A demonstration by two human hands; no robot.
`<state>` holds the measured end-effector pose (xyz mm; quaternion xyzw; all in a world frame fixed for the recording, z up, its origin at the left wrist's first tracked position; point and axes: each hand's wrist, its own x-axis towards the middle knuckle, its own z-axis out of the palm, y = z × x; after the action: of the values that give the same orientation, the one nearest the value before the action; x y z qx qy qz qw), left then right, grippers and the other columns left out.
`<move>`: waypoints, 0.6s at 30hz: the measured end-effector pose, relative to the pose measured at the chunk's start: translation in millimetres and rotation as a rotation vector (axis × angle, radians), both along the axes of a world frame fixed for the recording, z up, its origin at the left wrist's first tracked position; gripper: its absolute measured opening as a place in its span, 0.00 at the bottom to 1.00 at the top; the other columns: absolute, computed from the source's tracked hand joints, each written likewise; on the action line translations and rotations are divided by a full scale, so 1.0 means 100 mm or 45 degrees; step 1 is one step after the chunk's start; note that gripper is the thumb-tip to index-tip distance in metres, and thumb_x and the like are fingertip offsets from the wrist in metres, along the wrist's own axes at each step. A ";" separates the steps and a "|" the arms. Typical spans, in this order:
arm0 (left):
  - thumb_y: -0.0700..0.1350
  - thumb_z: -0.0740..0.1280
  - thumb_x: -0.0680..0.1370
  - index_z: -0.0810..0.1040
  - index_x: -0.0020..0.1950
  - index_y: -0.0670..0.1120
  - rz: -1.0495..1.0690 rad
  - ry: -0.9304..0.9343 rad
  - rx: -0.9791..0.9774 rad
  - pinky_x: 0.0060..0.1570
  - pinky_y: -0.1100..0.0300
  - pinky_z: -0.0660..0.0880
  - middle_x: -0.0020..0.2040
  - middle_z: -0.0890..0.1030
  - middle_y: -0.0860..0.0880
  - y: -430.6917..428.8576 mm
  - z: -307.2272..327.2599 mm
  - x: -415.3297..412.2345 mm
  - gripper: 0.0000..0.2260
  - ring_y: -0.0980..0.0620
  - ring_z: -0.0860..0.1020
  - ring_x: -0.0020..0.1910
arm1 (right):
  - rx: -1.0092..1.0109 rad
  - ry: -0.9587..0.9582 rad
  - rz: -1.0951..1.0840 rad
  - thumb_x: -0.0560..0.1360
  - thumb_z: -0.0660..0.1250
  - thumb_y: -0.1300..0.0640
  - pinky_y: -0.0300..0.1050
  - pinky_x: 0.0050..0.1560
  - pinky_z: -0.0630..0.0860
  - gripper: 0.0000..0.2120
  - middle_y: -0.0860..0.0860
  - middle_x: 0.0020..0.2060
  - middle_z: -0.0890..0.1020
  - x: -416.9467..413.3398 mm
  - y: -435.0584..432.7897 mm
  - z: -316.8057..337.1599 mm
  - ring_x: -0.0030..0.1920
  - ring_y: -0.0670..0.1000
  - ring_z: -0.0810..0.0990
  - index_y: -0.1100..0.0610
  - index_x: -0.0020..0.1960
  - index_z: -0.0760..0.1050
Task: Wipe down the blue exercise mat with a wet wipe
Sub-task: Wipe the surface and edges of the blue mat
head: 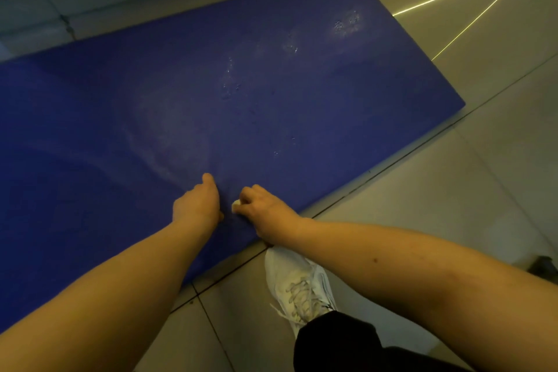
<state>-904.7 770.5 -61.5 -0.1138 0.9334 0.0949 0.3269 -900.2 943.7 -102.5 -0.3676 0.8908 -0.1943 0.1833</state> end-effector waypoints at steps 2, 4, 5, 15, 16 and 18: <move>0.46 0.71 0.78 0.62 0.60 0.44 0.029 -0.011 0.037 0.39 0.49 0.72 0.45 0.73 0.45 -0.04 -0.02 0.02 0.20 0.43 0.75 0.43 | -0.038 -0.020 -0.191 0.73 0.71 0.69 0.51 0.40 0.72 0.13 0.57 0.49 0.74 -0.15 0.17 0.05 0.46 0.58 0.73 0.60 0.56 0.79; 0.46 0.70 0.79 0.64 0.57 0.44 0.028 -0.003 0.083 0.41 0.48 0.74 0.46 0.73 0.45 -0.08 -0.05 0.05 0.16 0.43 0.75 0.44 | 0.079 0.040 -0.361 0.77 0.65 0.68 0.47 0.49 0.68 0.15 0.57 0.54 0.73 -0.32 0.43 0.07 0.52 0.57 0.73 0.58 0.61 0.78; 0.46 0.70 0.79 0.65 0.56 0.44 0.025 0.002 0.101 0.41 0.48 0.74 0.47 0.74 0.45 -0.09 -0.06 0.06 0.14 0.43 0.76 0.45 | 0.159 0.078 -0.447 0.77 0.63 0.68 0.45 0.51 0.66 0.17 0.58 0.56 0.73 -0.40 0.56 0.08 0.55 0.57 0.72 0.57 0.63 0.78; 0.47 0.72 0.78 0.68 0.51 0.45 0.044 -0.083 0.178 0.44 0.50 0.74 0.48 0.74 0.44 -0.16 -0.16 -0.01 0.13 0.44 0.75 0.45 | 0.077 -0.090 -0.598 0.78 0.62 0.67 0.49 0.52 0.72 0.14 0.57 0.56 0.72 0.02 -0.05 0.09 0.54 0.59 0.73 0.58 0.61 0.76; 0.46 0.72 0.78 0.69 0.52 0.44 0.041 -0.081 0.162 0.42 0.51 0.73 0.48 0.74 0.45 -0.16 -0.16 -0.01 0.13 0.45 0.75 0.44 | 0.078 -0.164 -0.463 0.78 0.62 0.68 0.50 0.53 0.71 0.16 0.59 0.57 0.72 0.10 -0.14 0.11 0.55 0.60 0.73 0.60 0.64 0.76; 0.45 0.70 0.79 0.70 0.54 0.44 0.019 -0.065 0.112 0.41 0.53 0.73 0.48 0.75 0.45 -0.16 -0.18 -0.03 0.11 0.47 0.75 0.44 | 0.069 -0.220 -0.165 0.78 0.62 0.69 0.49 0.53 0.68 0.20 0.61 0.58 0.72 0.20 -0.29 0.13 0.55 0.60 0.71 0.61 0.69 0.74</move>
<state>-907.4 754.3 -79.6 -0.1087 0.9188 0.1352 0.3546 -879.7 915.0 -89.4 -0.2861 0.8985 -0.2126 0.2562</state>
